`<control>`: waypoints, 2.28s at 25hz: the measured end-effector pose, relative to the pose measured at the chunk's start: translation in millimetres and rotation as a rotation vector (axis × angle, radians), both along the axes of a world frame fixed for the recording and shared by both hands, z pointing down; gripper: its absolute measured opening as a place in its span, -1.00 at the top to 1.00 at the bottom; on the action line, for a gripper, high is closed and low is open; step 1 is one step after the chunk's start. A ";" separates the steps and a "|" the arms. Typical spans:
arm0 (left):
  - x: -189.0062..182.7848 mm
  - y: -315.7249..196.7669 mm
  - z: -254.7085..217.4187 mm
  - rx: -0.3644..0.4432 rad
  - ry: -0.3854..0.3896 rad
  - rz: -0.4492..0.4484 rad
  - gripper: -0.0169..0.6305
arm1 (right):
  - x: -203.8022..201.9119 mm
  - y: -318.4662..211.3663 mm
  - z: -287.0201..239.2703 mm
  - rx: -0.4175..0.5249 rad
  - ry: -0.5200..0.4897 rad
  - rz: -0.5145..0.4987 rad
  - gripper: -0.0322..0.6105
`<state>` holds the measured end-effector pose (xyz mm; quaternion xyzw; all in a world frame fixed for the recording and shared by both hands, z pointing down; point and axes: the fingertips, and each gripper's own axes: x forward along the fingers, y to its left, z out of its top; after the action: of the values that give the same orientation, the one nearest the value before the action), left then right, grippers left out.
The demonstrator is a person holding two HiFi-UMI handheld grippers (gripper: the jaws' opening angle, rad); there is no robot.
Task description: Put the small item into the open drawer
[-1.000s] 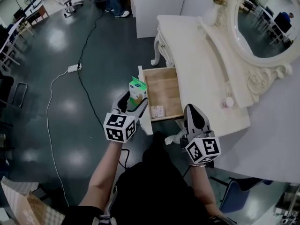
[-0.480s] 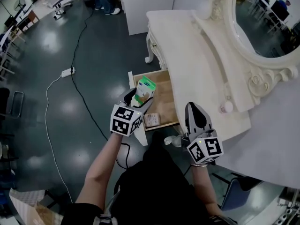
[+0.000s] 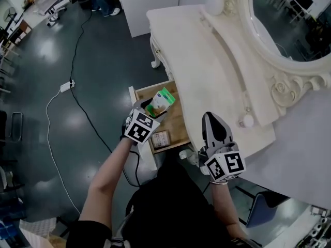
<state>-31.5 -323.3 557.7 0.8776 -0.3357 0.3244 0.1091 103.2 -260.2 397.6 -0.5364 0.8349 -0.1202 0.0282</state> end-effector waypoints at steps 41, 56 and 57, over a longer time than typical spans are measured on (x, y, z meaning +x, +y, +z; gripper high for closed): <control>39.3 -0.9 165.2 -0.332 -0.519 0.429 -0.08 | 23.7 -23.5 30.1 -0.090 -0.003 0.038 0.89; 21.5 -48.3 38.5 -0.118 -0.153 0.068 0.16 | 2.8 -23.4 18.9 -0.057 0.002 -0.017 0.89; 17.4 -50.1 28.1 -0.097 -0.123 0.032 0.19 | 1.6 -23.2 18.2 -0.053 0.004 -0.022 0.89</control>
<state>-14.1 -373.4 585.8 0.8551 -0.3113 0.3952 0.1256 104.8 -283.4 415.8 -0.5278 0.8374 -0.1415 0.0112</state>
